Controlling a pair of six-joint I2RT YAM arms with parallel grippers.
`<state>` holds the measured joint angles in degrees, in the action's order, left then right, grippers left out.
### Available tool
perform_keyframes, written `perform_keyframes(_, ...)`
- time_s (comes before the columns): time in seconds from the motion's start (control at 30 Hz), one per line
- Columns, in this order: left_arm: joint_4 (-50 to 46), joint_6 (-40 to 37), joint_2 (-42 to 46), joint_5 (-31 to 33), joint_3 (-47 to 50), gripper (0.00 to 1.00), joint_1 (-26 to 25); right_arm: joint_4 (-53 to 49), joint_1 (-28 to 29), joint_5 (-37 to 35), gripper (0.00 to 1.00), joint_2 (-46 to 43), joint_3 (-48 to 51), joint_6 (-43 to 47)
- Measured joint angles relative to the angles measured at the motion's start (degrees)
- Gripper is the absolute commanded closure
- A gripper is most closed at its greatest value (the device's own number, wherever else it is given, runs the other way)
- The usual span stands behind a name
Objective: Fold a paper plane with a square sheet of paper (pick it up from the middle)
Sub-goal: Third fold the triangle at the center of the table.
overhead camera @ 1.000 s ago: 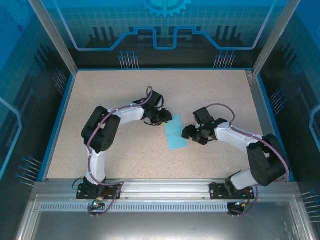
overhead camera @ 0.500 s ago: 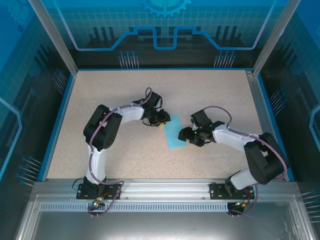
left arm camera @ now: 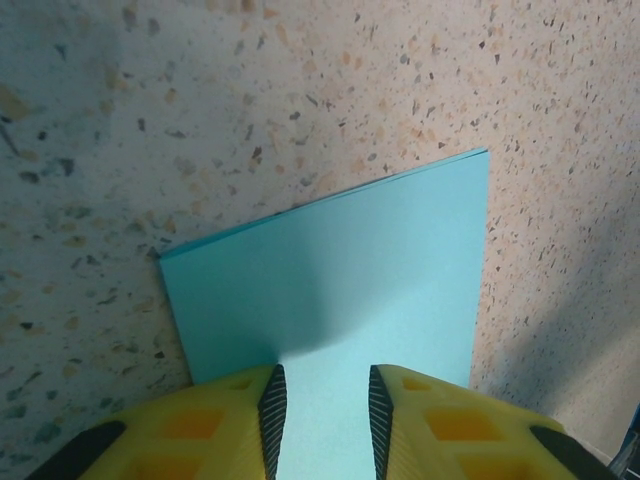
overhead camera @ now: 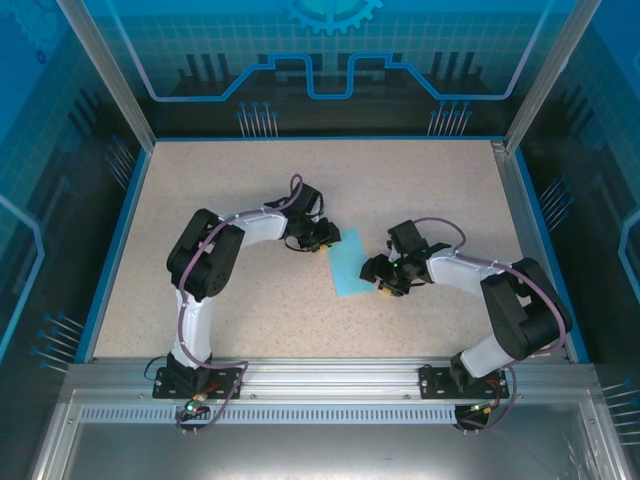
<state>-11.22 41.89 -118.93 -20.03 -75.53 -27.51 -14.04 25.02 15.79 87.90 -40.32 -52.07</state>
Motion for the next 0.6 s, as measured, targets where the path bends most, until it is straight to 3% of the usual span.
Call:
perform_keyframes(0.37, 0.81, 0.13, 0.00, -0.42, 0.33, 0.68, 0.04, -1.46, 1.53, -0.61, 0.43, -3.56, -0.07, -0.90)
perform_keyframes(0.6, 0.85, 0.15, 0.00, -0.44, 0.35, 0.68, 0.15, 1.05, 2.84, 3.45, 0.42, -3.34, -0.04, -3.37)
